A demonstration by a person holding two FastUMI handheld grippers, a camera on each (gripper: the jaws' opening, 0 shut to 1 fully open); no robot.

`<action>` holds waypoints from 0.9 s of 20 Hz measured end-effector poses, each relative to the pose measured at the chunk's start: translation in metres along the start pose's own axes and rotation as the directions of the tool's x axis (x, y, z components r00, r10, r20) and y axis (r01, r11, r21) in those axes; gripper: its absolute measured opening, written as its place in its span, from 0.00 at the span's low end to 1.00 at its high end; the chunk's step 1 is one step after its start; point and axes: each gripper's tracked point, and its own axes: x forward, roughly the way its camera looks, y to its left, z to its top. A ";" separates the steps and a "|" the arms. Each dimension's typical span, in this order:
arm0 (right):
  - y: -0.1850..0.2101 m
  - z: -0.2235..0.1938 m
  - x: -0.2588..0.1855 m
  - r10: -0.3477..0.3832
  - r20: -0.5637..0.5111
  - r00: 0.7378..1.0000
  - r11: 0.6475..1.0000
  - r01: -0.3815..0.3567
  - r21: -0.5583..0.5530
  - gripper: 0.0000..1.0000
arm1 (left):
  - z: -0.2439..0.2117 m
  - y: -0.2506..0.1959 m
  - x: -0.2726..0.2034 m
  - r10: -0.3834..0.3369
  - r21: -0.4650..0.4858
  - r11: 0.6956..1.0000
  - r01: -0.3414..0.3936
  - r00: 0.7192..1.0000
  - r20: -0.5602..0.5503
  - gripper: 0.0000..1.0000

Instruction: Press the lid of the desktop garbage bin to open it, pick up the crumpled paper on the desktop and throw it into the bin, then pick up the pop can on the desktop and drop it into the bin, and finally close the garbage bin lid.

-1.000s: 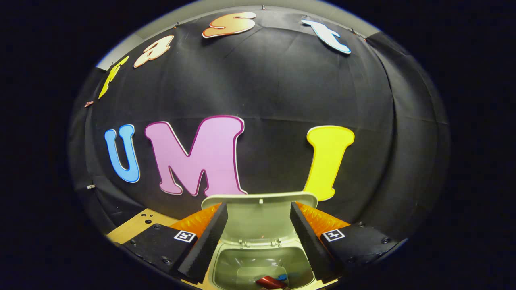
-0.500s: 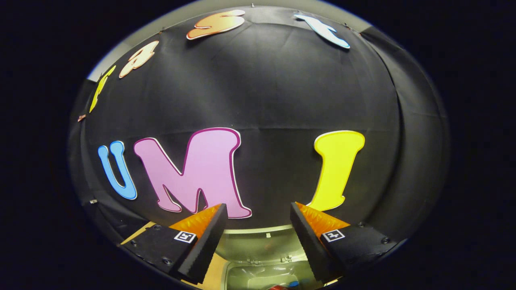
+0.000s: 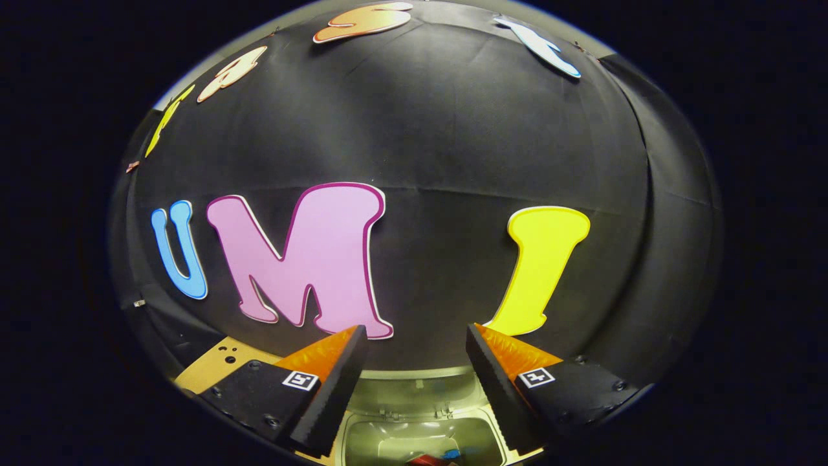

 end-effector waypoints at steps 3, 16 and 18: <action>-0.003 -0.011 -0.020 0.008 -0.039 0.999 1.000 -0.008 0.001 0.95 | -0.002 -0.010 -0.009 -0.040 0.020 0.999 0.040 0.999 0.009 0.95; -0.005 -0.123 -0.098 0.018 -0.155 0.988 1.000 -0.017 0.010 0.96 | -0.039 0.002 -0.064 -0.068 0.055 0.996 0.067 0.998 0.017 0.94; -0.005 -0.142 -0.102 0.019 -0.174 0.985 1.000 -0.017 0.013 0.96 | -0.047 0.005 -0.071 -0.065 0.055 0.996 0.065 0.998 0.010 0.95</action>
